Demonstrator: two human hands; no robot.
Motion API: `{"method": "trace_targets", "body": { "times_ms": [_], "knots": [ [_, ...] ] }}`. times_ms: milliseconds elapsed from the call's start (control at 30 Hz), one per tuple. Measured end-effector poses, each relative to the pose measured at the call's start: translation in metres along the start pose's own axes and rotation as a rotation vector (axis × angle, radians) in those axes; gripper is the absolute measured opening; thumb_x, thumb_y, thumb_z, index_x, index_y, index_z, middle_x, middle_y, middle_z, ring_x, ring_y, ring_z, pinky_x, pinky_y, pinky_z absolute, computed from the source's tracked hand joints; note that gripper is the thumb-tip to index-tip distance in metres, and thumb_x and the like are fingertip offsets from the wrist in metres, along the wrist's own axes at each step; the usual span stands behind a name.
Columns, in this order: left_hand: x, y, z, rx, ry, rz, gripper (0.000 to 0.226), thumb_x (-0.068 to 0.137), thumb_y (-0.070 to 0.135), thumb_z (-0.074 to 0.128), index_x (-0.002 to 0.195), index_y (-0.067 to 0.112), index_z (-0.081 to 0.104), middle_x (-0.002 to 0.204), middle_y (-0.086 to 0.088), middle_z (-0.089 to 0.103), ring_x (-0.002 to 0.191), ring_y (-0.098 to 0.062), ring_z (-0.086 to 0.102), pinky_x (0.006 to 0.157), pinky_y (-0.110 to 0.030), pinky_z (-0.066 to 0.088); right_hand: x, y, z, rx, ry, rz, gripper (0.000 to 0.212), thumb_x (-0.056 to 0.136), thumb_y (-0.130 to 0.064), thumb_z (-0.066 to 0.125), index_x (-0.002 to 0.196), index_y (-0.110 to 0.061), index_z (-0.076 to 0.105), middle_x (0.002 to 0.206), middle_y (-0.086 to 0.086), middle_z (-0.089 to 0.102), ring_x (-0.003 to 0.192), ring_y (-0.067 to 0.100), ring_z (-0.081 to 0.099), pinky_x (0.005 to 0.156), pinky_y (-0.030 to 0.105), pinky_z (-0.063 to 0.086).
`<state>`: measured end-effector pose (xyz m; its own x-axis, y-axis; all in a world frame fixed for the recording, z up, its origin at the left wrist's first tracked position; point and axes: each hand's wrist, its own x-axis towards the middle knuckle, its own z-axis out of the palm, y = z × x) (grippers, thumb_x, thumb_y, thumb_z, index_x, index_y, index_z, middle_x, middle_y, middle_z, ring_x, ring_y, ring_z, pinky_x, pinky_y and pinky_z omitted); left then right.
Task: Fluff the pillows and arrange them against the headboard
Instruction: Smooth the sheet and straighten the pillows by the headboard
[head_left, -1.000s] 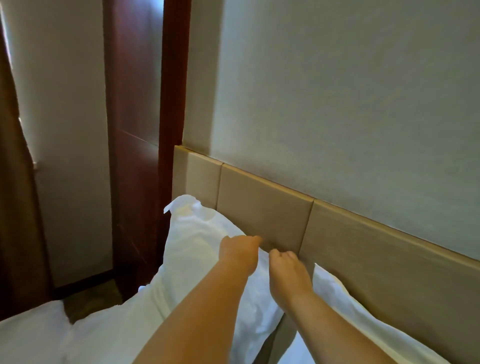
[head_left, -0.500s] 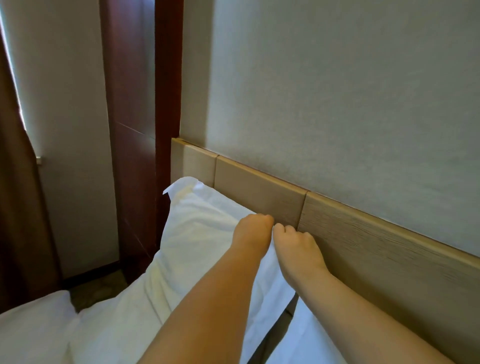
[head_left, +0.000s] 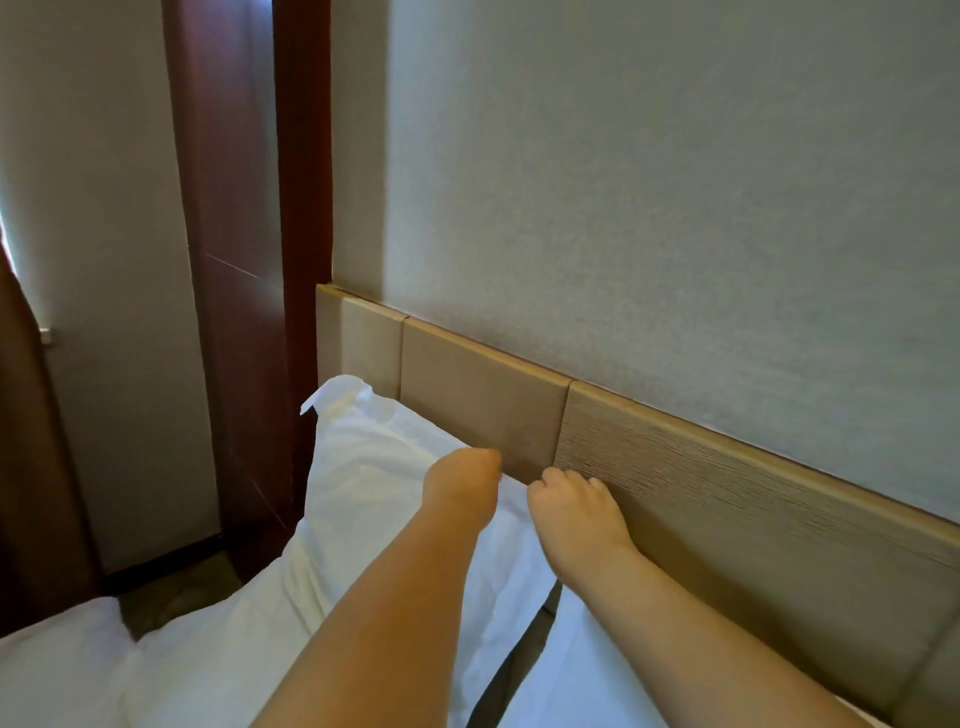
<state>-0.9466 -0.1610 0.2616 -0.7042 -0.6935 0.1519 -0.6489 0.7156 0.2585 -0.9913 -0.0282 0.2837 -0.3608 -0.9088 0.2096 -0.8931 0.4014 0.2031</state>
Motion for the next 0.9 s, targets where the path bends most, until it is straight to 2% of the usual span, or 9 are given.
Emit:
{"method": "trace_targets", "body": {
  "times_ms": [67,167,267,333,433,500,567,667,900],
  "knots": [
    [-0.010,-0.001,0.005,-0.067,0.040,0.039,0.032,0.100,0.030,0.049,0.130,0.021,0.052,0.130,-0.005,0.059,0.115,-0.024,0.059,0.094,-0.031,0.047,-0.006,0.006,-0.009,0.139,0.013,0.105,0.020,0.094,-0.010,0.053,0.113,-0.011,0.058,0.118,0.009,0.057,0.107,0.024,0.055,0.089,0.031,0.045],
    [-0.028,0.006,0.004,-0.172,0.017,0.094,0.042,0.099,0.033,0.051,0.140,0.031,0.042,0.140,0.001,0.052,0.124,-0.021,0.053,0.101,-0.032,0.044,-0.013,0.026,-0.019,0.358,0.058,0.267,0.020,0.093,-0.007,0.047,0.107,-0.007,0.060,0.112,0.013,0.060,0.101,0.030,0.058,0.084,0.039,0.051],
    [-0.045,0.029,-0.006,-0.255,0.010,0.170,0.043,0.094,0.023,0.059,0.135,0.031,0.048,0.132,0.003,0.058,0.116,-0.021,0.057,0.096,-0.031,0.049,-0.027,0.047,-0.028,0.440,0.043,0.339,0.020,0.092,-0.010,0.047,0.105,-0.010,0.062,0.109,0.012,0.063,0.097,0.029,0.060,0.083,0.040,0.052],
    [-0.057,0.049,-0.013,-0.284,-0.035,0.259,0.051,0.087,0.014,0.066,0.132,0.032,0.051,0.126,0.003,0.061,0.109,-0.019,0.059,0.093,-0.032,0.053,-0.038,0.055,-0.037,0.442,-0.064,0.393,0.020,0.092,-0.011,0.051,0.107,-0.012,0.063,0.109,0.010,0.063,0.097,0.028,0.059,0.086,0.037,0.050],
    [-0.070,0.077,-0.013,-0.154,-0.137,0.369,0.059,0.082,0.014,0.067,0.132,0.040,0.047,0.124,0.006,0.061,0.107,-0.020,0.060,0.091,-0.037,0.054,-0.065,0.061,-0.040,0.414,-0.119,0.412,0.005,0.089,-0.023,0.059,0.089,-0.018,0.058,0.088,0.005,0.059,0.084,0.028,0.055,0.074,0.031,0.044],
    [-0.078,0.092,-0.010,0.043,-0.108,0.366,0.034,0.092,0.022,0.059,0.123,0.034,0.055,0.117,0.002,0.065,0.100,-0.023,0.063,0.088,-0.036,0.054,-0.090,0.061,-0.037,0.393,-0.070,0.409,0.016,0.088,-0.033,0.061,0.086,-0.018,0.058,0.079,0.002,0.057,0.081,0.026,0.057,0.069,0.031,0.045],
    [-0.083,0.101,-0.010,0.130,-0.045,0.319,0.018,0.097,0.025,0.053,0.112,0.023,0.063,0.108,-0.004,0.067,0.093,-0.024,0.064,0.085,-0.032,0.053,-0.110,0.058,-0.036,0.312,-0.039,0.388,0.018,0.090,-0.030,0.060,0.099,-0.015,0.064,0.092,0.004,0.062,0.090,0.026,0.061,0.074,0.032,0.047],
    [-0.085,0.096,-0.023,0.219,0.035,0.282,0.015,0.098,0.022,0.051,0.108,0.019,0.062,0.106,-0.004,0.065,0.095,-0.025,0.063,0.082,-0.032,0.051,-0.126,0.057,-0.032,0.201,-0.093,0.366,0.020,0.091,-0.008,0.056,0.110,-0.009,0.063,0.113,0.010,0.063,0.104,0.028,0.059,0.086,0.035,0.047],
    [-0.078,0.080,-0.052,0.306,0.190,0.316,0.019,0.100,0.026,0.047,0.105,0.016,0.063,0.107,-0.004,0.061,0.098,-0.027,0.063,0.076,-0.033,0.048,-0.113,0.057,-0.035,0.151,-0.001,0.389,0.027,0.088,0.000,0.056,0.113,-0.008,0.062,0.115,0.011,0.060,0.106,0.027,0.057,0.088,0.033,0.047]
  ]
}}
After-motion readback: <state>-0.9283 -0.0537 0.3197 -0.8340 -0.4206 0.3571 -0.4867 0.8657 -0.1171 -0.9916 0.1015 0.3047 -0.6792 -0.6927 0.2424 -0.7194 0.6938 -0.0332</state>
